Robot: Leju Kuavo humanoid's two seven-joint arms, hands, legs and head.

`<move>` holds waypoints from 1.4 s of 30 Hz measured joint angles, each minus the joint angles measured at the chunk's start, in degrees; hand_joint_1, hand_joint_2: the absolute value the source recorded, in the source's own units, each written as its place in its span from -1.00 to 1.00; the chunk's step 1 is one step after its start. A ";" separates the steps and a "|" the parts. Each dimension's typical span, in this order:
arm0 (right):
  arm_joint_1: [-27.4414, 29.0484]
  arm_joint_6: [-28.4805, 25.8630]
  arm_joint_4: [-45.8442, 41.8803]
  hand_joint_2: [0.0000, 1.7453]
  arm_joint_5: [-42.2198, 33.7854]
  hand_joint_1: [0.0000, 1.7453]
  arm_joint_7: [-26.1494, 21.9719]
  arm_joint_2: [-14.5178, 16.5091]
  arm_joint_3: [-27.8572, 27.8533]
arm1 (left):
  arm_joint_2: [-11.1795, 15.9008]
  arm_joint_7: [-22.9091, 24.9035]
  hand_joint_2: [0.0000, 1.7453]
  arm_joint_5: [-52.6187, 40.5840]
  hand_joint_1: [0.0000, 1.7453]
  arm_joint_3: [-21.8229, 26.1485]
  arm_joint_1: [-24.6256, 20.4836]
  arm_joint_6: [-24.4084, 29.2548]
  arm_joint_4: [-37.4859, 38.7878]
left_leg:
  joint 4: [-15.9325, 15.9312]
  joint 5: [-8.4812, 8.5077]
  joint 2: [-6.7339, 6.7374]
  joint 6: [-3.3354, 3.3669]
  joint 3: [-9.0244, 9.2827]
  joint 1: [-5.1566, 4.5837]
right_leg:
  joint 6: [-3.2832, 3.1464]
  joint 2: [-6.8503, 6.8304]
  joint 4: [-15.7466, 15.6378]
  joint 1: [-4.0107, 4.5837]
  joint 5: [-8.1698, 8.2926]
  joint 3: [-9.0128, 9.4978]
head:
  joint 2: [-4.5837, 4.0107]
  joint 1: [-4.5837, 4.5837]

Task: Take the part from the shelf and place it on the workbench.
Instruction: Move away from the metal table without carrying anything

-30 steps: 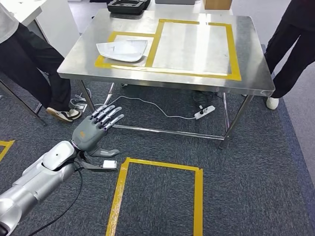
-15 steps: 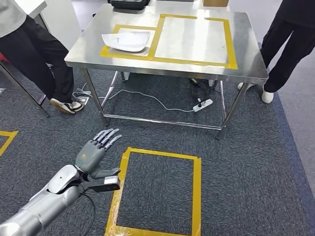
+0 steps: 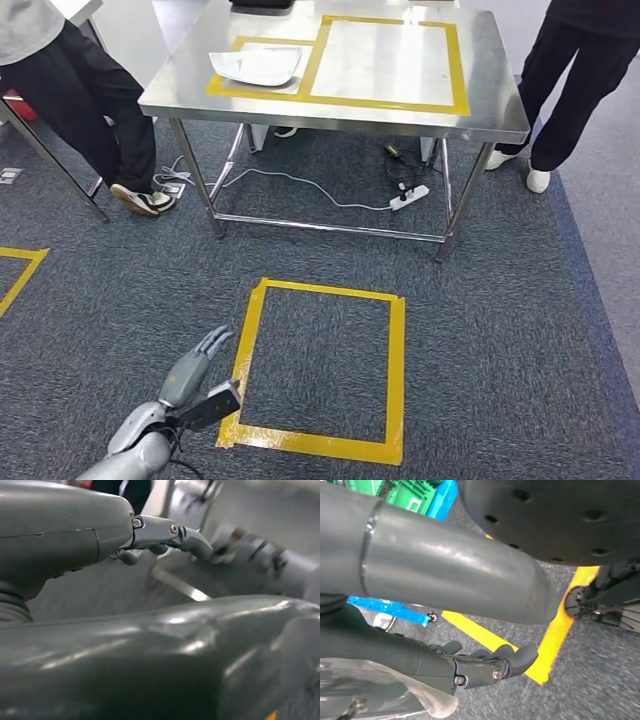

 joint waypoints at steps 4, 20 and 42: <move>0.54 -0.01 0.51 -1.00 -0.47 -1.00 -0.13 0.44 -0.77 | -2.41 -0.79 -1.00 4.67 -1.00 3.19 2.31 -1.84 5.54 | 11.22 -10.42 -0.18 -1.13 -2.38 0.27 | -1.38 -0.52 -0.01 -0.05 2.35 -2.81 | 0.00 -0.43; 1.09 0.37 3.96 -1.00 -1.07 -1.00 -0.39 2.83 -3.60 | -5.86 4.13 -1.00 13.90 -1.00 12.10 4.22 -3.71 16.84 | -0.66 -8.56 -0.39 1.41 8.85 -0.40 | -2.37 -0.29 3.36 0.32 1.31 -9.63 | 0.00 0.47; 1.34 0.74 6.45 -1.00 -2.15 -1.00 -0.87 5.89 -7.99 | -9.24 5.43 -1.00 20.63 -1.00 18.37 10.02 -8.30 26.10 | -0.49 -7.83 -0.39 1.74 7.90 -0.67 | 1.07 0.08 1.88 -0.17 7.97 -9.69 | 0.00 0.41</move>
